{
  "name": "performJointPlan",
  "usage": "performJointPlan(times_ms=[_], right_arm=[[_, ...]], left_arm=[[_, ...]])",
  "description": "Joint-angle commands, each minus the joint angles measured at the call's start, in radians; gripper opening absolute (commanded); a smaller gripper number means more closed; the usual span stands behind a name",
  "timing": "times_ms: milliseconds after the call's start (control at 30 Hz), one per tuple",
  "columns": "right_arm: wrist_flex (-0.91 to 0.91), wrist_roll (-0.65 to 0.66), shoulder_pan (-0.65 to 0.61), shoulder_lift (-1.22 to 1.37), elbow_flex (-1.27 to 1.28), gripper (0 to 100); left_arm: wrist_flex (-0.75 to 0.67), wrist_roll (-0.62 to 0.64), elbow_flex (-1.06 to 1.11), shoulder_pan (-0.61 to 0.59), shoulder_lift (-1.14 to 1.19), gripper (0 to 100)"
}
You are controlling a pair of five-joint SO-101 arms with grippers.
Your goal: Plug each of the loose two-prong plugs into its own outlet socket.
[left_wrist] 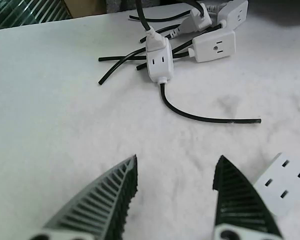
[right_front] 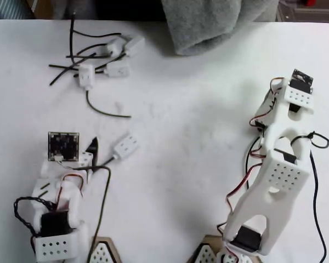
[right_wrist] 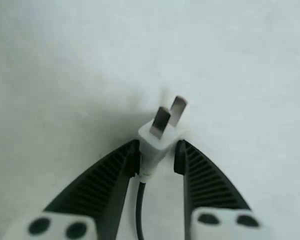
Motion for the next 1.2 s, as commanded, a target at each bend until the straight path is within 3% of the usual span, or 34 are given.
performJointPlan(times_ms=[0, 467, 1167], right_arm=[[-0.028, 0.009, 0.002, 0.002, -0.008, 12.0], [-0.088, 0.008, -0.004, 0.001, -0.009, 18.7], [-0.157, 0.064, 0.036, 0.004, -0.002, 8.7]], left_arm=[[0.0, -0.012, -0.005, -0.002, -0.012, 25], [0.0, -0.012, -0.005, -0.002, -0.012, 25], [0.0, -0.012, -0.005, -0.002, -0.012, 25]])
